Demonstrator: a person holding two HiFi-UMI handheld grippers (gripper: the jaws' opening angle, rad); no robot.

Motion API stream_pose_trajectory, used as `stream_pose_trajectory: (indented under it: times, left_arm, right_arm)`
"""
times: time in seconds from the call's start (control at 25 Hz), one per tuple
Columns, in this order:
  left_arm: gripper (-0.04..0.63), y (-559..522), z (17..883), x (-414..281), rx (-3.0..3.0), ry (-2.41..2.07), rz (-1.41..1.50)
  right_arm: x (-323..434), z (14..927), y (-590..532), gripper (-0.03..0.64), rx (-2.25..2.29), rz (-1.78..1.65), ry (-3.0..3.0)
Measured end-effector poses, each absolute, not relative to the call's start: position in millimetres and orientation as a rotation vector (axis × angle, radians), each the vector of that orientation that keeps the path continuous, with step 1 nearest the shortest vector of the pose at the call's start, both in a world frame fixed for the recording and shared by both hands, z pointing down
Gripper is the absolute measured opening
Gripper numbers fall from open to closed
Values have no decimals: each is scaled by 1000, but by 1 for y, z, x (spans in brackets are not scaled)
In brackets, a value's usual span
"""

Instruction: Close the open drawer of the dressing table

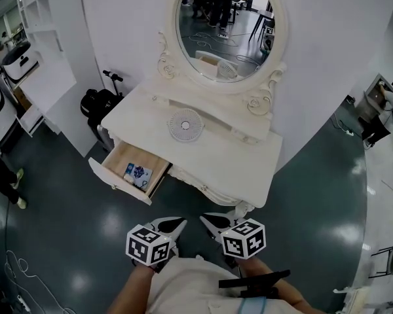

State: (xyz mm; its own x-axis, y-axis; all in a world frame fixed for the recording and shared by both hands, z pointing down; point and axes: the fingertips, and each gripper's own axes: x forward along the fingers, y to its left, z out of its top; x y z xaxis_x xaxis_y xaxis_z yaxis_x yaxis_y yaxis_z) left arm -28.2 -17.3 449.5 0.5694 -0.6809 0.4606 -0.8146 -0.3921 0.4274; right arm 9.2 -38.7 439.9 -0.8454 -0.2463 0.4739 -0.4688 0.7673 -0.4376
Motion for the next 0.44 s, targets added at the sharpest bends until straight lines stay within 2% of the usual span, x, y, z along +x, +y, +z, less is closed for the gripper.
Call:
stream_pose_trajectory:
  times: [0.44]
  left_arm:
    - [11, -22, 450, -16, 2196, -1157, 291]
  right_arm:
    - [20, 443, -43, 15, 564, 786, -2562]
